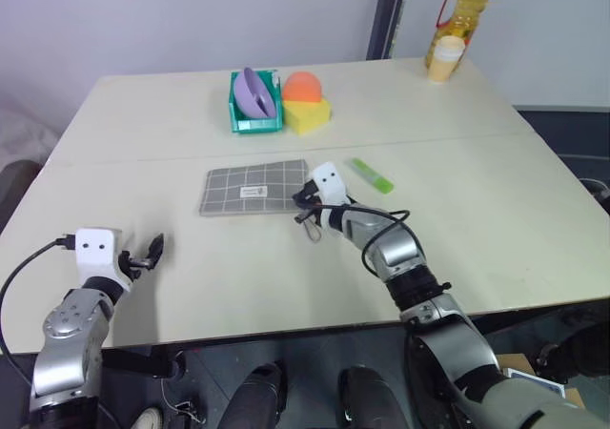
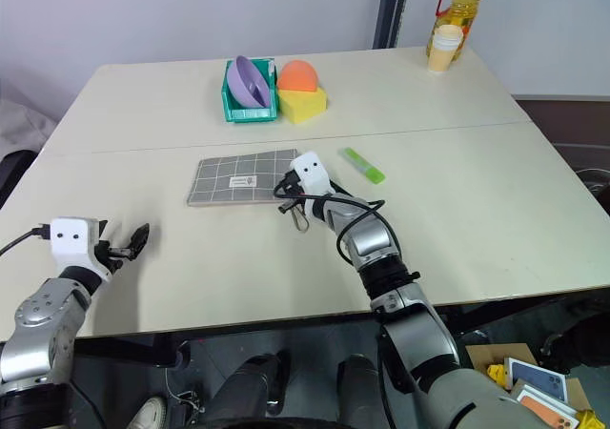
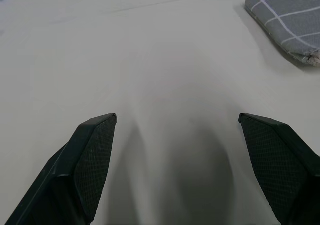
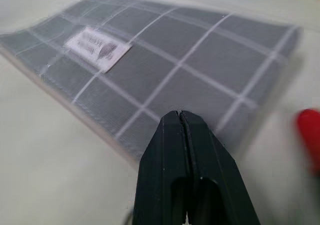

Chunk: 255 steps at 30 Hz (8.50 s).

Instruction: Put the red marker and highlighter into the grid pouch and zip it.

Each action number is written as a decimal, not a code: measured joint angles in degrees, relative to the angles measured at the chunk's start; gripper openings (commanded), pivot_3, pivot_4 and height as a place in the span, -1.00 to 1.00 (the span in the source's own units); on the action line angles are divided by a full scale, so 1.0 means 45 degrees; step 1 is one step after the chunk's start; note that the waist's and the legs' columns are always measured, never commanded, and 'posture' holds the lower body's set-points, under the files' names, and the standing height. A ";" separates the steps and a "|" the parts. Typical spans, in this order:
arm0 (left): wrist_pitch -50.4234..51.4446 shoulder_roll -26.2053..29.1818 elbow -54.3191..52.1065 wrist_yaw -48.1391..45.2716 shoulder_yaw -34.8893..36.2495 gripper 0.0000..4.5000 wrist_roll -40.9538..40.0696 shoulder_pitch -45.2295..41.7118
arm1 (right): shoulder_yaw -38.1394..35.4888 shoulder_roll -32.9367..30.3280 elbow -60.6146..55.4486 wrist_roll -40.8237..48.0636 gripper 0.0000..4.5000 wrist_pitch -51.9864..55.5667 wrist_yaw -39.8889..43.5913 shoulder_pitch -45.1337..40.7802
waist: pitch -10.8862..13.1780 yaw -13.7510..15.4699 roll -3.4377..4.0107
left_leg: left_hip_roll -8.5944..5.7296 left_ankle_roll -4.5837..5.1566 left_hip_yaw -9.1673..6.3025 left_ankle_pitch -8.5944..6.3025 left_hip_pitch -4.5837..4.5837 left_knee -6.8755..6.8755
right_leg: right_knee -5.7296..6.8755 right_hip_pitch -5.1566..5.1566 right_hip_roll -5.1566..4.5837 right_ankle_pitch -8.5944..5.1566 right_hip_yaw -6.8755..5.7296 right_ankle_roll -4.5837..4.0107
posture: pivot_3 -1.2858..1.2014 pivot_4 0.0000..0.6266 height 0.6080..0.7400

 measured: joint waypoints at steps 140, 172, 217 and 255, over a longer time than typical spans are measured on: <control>0.1570 -0.1212 -0.2551 0.1107 -0.4519 -1.00 0.3710 -0.1983 | 0.1210 -0.2782 -0.6553 -0.1397 0.54 0.2851 0.1955 0.2155 | -0.0002 0.0011 0.0002 | -0.0002 -0.0004 -0.0017 0.0002 0.0044 -0.0014 | 0.0033 0.0013 0.0015 0.0010 0.0016 0.0004 | 0.03 -0.52 1.00; 0.0726 -0.1100 -0.0399 0.0839 -0.4556 -1.00 0.3548 -0.3492 | -0.0062 -0.6282 -0.7866 -0.0897 -0.82 -0.0160 0.4246 0.3563 | 0.0009 0.0004 -0.0008 | 0.0002 -0.0001 -0.0011 0.0004 0.0024 -0.0003 | 0.0003 0.0025 0.0006 0.0009 -0.0002 0.0013 | 0.03 -0.52 1.00; -0.0153 -0.0430 -0.1831 -0.1776 -0.6595 -1.00 0.3781 -0.2976 | 0.3412 -0.5842 -0.8134 -0.4761 -0.82 -0.0116 0.4608 0.1094 | 0.0011 0.0039 -0.0011 | -0.0007 -0.0001 -0.0013 0.0004 0.0019 0.0003 | 0.0001 0.0021 0.0000 0.0009 -0.0001 0.0011 | 0.03 -0.52 1.00; 0.2179 -0.0985 -0.1030 0.0715 -0.5702 -1.00 0.4594 -0.3882 | -0.3031 -0.3940 0.1511 -0.0653 0.85 0.0210 0.1081 -0.0435 | 0.0011 -0.0011 -0.0012 | -0.0006 -0.0009 0.0003 0.0014 0.0032 0.0004 | 0.0013 0.0030 0.0008 0.0016 0.0008 0.0007 | 0.03 -0.52 1.00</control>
